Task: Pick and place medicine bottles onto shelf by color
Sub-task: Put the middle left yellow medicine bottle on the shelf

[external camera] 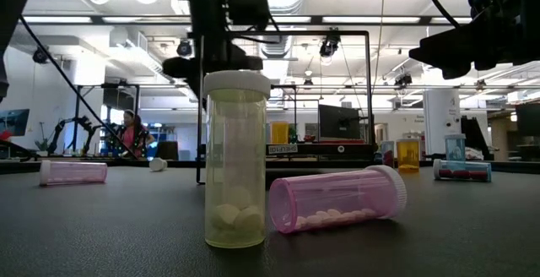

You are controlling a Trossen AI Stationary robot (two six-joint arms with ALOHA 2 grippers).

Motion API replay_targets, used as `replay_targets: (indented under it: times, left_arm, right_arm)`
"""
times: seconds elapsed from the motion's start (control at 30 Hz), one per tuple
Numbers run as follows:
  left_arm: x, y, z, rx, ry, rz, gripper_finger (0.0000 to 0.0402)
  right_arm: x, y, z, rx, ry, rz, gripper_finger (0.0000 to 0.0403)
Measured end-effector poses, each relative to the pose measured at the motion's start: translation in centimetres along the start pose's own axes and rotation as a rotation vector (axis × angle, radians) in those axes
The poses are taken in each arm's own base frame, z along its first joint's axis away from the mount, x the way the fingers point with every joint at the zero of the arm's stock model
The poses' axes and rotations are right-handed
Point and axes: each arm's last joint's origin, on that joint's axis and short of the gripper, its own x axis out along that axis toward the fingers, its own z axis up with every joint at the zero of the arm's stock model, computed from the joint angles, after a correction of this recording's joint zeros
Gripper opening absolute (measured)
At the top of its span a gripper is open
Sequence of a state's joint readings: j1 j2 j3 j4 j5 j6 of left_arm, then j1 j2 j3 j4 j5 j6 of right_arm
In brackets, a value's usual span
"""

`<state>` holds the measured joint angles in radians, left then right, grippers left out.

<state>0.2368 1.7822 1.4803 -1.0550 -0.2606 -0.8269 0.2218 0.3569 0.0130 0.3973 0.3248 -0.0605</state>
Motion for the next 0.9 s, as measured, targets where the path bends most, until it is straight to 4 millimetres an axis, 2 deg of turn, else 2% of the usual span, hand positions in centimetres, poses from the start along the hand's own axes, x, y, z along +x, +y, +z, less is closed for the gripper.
replay_targets:
  times: [0.37, 0.9]
  left_arm:
    - [-0.1, -2.1, 3.0, 0.219, -0.054, -0.061, 0.0094]
    - [0.9, -3.3, 4.7, 0.305, -0.171, -0.124, 0.0094]
  right_arm:
    - [0.0, 0.0, 0.0, 0.000, 0.000, 0.000, 0.0199]
    - [0.0, 0.0, 0.0, 0.000, 0.000, 0.000, 0.0199]
